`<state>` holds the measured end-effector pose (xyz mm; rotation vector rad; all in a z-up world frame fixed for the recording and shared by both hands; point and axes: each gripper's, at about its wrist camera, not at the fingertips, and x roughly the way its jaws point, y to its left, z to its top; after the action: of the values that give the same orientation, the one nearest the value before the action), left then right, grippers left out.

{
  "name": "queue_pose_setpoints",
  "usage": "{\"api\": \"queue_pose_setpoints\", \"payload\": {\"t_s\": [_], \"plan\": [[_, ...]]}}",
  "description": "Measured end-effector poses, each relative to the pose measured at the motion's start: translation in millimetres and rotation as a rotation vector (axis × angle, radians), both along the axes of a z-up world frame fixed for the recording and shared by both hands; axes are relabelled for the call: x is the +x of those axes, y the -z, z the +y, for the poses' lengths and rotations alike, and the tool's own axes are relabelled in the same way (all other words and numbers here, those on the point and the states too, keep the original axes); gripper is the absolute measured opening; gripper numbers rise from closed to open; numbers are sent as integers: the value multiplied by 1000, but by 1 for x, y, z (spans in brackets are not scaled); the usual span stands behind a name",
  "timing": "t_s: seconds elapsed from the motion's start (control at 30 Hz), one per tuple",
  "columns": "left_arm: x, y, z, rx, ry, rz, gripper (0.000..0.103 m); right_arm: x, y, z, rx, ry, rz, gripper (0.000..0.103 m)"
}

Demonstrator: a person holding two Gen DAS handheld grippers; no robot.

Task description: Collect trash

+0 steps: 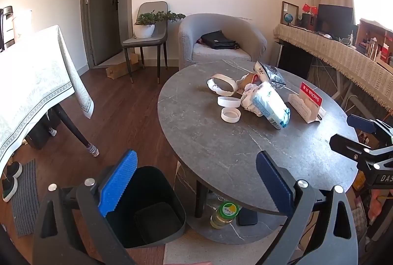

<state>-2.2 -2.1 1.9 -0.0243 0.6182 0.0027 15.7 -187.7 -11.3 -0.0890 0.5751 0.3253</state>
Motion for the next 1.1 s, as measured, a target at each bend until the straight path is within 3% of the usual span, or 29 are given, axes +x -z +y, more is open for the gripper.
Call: {"api": "queue_pose_setpoints", "payload": {"t_s": [1.1], "plan": [[4, -2, 3, 13, -2, 1, 99, 1, 2, -8, 19, 3, -1, 100]]}}
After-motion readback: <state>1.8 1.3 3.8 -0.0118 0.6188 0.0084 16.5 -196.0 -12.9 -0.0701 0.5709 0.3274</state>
